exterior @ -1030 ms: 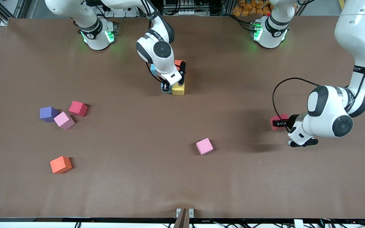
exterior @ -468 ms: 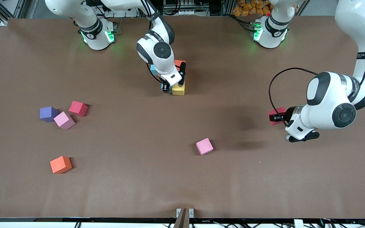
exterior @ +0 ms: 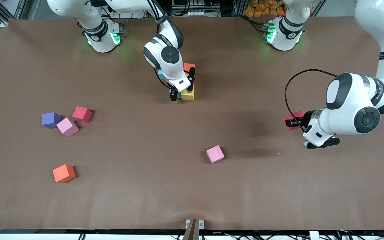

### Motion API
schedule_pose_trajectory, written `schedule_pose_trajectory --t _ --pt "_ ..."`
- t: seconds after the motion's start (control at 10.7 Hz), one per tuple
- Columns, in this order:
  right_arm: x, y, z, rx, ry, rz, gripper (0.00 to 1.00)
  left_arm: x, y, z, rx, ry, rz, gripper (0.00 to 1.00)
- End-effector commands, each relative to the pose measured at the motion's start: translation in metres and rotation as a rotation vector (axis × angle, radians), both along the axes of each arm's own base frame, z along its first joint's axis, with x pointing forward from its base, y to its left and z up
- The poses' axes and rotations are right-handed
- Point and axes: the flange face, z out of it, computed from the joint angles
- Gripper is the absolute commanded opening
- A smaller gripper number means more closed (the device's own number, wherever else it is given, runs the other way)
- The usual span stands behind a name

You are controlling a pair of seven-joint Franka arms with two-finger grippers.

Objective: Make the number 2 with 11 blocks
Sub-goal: 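Open the right gripper off the cyan cube while the left gripper holds pink, then carry the pink cube to the column while the right gripper reaches orange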

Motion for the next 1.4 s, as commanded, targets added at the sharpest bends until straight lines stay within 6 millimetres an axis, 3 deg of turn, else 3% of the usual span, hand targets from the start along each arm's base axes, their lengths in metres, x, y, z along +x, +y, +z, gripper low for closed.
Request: schedule_pose_trajectory --t 0.0,0.66,0.94,1.12,1.31 --pt "0.002 0.0 0.01 0.004 0.021 -0.02 1.0 -0.007 -0.007 0.024 -0.003 0.02 0.013 0.0" --pt "-0.003 -0.002 0.05 0.006 0.071 -0.028 1.0 -0.019 -0.02 0.045 0.013 0.05 0.066 0.0" --pt "0.009 -0.016 0.081 0.0 0.106 -0.065 1.0 -0.024 -0.034 0.052 -0.025 0.112 0.278 0.0" --pt "0.039 -0.033 0.094 0.02 0.091 -0.123 1.0 -0.034 -0.069 0.063 0.014 0.125 0.364 0.0" --pt "0.085 -0.072 0.109 0.047 0.066 -0.227 1.0 -0.043 -0.103 0.073 0.021 0.148 0.442 0.0"
